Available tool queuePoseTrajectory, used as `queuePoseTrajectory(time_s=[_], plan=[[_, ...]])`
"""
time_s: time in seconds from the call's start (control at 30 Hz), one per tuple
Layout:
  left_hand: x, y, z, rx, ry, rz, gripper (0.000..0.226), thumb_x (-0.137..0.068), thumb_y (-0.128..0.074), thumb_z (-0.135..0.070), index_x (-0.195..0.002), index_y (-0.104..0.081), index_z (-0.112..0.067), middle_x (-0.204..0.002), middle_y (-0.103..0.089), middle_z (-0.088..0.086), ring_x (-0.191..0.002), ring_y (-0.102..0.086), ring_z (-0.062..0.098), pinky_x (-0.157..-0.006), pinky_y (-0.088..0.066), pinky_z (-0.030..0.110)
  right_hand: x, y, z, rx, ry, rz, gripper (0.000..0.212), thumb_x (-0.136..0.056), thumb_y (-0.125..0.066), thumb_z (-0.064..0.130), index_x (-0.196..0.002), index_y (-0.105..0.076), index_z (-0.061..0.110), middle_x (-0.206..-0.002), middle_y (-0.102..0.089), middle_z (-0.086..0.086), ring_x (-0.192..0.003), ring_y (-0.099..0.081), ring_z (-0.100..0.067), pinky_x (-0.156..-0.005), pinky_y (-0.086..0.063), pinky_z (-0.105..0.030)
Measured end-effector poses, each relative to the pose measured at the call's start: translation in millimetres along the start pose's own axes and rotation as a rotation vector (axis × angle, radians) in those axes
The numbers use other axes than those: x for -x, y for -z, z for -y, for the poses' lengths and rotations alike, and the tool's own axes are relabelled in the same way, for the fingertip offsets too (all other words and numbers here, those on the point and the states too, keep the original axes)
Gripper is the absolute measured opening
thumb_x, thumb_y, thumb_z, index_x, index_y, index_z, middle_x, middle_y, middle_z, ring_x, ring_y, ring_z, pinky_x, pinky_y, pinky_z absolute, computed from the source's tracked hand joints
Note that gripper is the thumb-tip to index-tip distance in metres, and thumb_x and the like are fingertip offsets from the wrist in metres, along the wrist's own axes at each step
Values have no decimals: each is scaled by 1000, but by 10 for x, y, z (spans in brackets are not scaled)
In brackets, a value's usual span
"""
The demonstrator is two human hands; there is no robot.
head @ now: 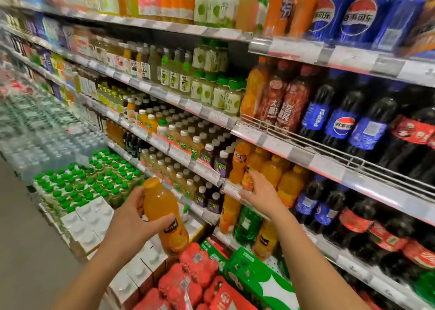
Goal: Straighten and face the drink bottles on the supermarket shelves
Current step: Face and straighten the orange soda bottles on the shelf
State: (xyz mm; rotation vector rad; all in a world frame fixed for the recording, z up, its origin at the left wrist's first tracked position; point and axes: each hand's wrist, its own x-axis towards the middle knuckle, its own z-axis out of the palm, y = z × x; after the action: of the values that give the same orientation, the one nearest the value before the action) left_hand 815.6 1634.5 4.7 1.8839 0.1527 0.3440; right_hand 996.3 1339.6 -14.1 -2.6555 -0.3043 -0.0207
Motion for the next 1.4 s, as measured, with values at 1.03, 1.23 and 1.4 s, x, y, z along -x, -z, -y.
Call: queuePoseTrajectory(time_s=[1.03,1.23,1.4], plan=[[-2416,-163,714,70,-40,423,61,-71,-90,-33,-117,-54,-47,-102,-72,-20,-92,-68,-5,-76,-56,24,-1680,18,226,188,-376,-75,44,-102,-53,37,-126,-59,0,-97,-66,-13,-98,-63,-32,-86,-54,-43],[-2561,-247,784,50,-47,449,64,-69,-90,-38,-123,-57,-35,-106,-73,-13,-92,-70,0,-78,-58,27,-1795,9,317,-56,-483,-106,55,-103,-53,44,-143,-52,6,-134,-61,-17,-125,-55,-34,-104,-46,-40],[-2640,-273,841,65,-51,476,65,-66,-90,-45,-121,-57,-37,-105,-73,-15,-94,-71,3,-83,-60,35,-1901,-62,321,-140,-546,-96,57,-102,-54,51,-136,-60,6,-137,-62,-13,-129,-55,-31,-96,-39,-33]])
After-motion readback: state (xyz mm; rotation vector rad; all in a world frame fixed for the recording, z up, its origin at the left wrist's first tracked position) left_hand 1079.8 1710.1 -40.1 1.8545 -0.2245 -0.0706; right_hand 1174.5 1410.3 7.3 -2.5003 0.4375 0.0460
